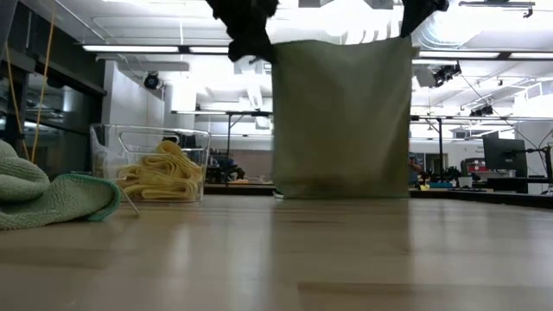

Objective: Fold microfiber towels
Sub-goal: Fold the right green towel

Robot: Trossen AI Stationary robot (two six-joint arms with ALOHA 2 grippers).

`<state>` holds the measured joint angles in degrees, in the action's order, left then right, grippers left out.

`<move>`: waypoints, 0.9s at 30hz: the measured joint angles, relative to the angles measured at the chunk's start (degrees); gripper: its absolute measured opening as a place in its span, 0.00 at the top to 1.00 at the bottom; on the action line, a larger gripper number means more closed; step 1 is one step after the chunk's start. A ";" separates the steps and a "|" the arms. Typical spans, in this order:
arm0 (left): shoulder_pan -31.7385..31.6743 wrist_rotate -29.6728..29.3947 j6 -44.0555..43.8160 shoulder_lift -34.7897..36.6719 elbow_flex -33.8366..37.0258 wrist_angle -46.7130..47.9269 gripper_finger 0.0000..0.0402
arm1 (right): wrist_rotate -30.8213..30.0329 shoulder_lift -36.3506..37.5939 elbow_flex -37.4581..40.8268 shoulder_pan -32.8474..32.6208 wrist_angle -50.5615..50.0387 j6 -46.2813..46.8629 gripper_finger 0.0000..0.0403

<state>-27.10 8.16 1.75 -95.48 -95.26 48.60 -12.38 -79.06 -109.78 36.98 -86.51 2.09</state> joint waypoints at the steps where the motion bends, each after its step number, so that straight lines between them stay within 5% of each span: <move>1: 1.30 -0.01 -0.80 0.00 1.88 -0.83 1.00 | -1.00 0.34 0.00 -1.31 -0.31 1.33 1.00; 7: 7.83 -0.10 -7.82 0.00 12.03 -8.32 1.00 | -6.33 2.53 2.43 -10.33 -2.54 10.27 1.00; 15: 14.67 -0.25 -17.00 0.00 18.35 -12.96 1.00 | -6.07 13.54 30.25 -22.54 9.18 26.77 1.00; 20: 19.30 2.25 -23.37 0.00 22.25 -16.26 1.00 | 0.58 17.35 42.46 -28.41 16.89 34.75 1.00; 27: 23.74 6.65 -28.62 0.02 25.87 -16.41 1.00 | 15.50 18.00 49.30 -33.90 21.23 37.03 1.00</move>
<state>-3.36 14.81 -26.87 -95.47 -69.39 32.19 3.12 -61.06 -60.47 3.08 -65.29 39.12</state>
